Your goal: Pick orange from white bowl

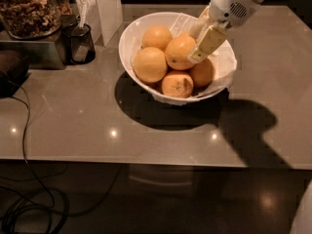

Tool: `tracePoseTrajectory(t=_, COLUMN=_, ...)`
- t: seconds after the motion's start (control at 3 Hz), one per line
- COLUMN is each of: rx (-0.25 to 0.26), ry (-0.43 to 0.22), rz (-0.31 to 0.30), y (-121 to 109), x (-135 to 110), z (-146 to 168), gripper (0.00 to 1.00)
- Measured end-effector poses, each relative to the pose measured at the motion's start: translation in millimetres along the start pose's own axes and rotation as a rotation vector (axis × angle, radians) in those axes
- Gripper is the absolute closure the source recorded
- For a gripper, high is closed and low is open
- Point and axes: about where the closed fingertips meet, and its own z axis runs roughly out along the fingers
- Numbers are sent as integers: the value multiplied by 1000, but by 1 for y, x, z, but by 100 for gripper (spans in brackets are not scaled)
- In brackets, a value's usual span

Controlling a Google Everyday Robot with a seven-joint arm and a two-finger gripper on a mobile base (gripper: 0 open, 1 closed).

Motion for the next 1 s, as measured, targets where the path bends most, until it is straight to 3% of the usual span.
tracePoseTrajectory(t=0.33, rx=0, ry=0, rz=0, y=-3, x=-1, z=-1, gripper=15)
tracePoseTrajectory(t=0.67, rx=-85, ry=11, rz=-20, y=13, x=-4, z=39, gripper=9)
tracePoseTrajectory(t=1.0, rx=-99, ry=15, rz=-19, y=16, x=-6, z=41, gripper=18)
